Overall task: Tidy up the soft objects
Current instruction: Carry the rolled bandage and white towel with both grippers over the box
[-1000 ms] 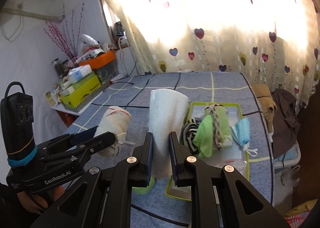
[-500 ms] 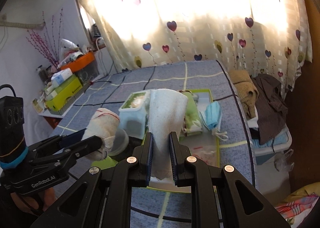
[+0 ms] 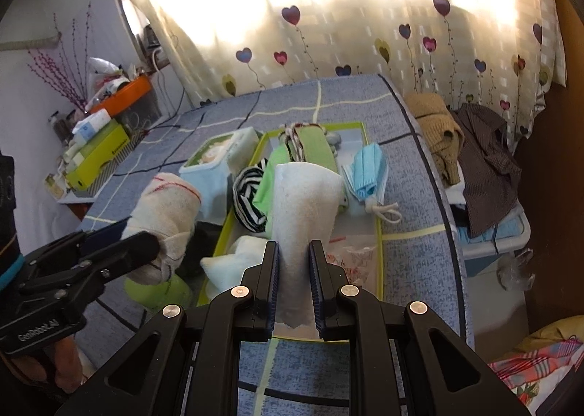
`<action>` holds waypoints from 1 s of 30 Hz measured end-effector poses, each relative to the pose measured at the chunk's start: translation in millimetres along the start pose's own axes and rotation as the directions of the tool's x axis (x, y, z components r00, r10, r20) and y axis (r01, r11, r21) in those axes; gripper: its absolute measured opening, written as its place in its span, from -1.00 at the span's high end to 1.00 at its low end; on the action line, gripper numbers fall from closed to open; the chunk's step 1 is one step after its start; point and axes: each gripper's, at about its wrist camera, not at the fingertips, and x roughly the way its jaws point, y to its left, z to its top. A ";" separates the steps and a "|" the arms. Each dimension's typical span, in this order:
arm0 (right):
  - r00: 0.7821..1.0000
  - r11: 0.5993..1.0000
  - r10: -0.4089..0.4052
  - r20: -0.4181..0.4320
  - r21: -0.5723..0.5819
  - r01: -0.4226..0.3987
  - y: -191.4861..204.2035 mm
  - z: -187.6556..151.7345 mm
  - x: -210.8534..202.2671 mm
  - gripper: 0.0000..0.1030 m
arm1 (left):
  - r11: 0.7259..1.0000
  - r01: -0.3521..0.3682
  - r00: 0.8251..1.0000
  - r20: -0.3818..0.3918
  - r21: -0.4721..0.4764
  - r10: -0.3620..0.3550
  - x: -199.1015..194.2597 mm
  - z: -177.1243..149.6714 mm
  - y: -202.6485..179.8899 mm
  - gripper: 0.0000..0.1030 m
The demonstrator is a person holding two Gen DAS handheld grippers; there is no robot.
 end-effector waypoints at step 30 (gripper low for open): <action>1.000 1.000 0.019 0.015 0.015 -0.019 -14.3 -0.6 1.2 0.20 | 0.999 0.031 0.993 -0.111 -0.004 -0.032 52.1 6.7 -13.8 0.14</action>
